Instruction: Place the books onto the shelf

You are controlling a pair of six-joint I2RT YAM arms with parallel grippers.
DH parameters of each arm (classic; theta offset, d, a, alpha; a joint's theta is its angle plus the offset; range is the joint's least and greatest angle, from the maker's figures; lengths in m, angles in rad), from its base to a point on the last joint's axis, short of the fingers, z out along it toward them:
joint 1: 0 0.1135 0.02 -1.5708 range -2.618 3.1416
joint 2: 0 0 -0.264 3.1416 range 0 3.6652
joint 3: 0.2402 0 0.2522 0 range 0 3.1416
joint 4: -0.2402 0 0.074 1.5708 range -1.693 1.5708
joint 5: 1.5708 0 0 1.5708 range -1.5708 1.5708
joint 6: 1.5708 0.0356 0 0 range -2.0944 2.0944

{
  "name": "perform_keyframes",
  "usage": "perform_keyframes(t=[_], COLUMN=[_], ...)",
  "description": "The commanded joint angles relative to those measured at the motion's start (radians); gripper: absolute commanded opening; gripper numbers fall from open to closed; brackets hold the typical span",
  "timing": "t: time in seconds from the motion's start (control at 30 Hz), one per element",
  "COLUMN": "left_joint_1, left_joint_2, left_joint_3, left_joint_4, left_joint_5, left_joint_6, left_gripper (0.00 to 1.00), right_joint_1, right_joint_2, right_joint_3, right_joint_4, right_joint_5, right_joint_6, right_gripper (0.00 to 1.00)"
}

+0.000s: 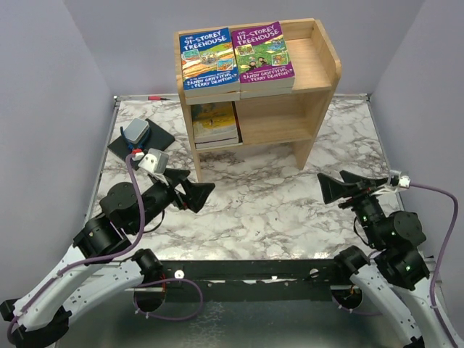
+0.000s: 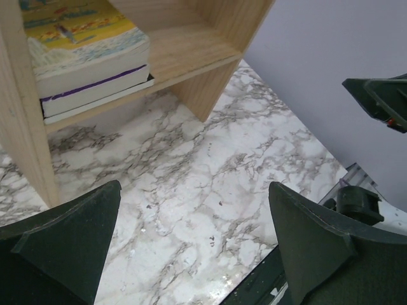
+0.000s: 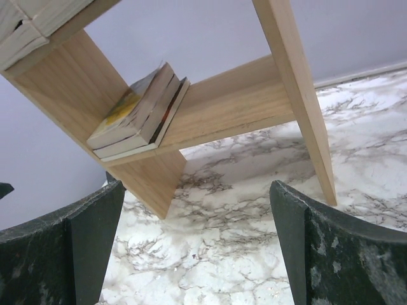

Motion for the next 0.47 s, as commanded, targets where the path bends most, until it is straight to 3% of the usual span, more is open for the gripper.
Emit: perform_keyframes(t=[0.0,0.43], left_joint_1=[0.001,0.001], left_joint_2=[0.025,0.011], left_joint_3=[0.049,0.052], left_joint_4=[0.076,0.176], left_joint_5=[0.129,0.264], left_joint_6=[0.021,-0.009], left_gripper=[0.99,0.99], right_joint_1=[-0.003,-0.003], right_joint_2=[-0.059,-0.098], right_joint_3=[-0.022,-0.075], right_joint_4=[-0.009,0.149], right_joint_5=[-0.042,-0.12], right_joint_6=[-0.034,-0.096], right_gripper=[1.0,1.0])
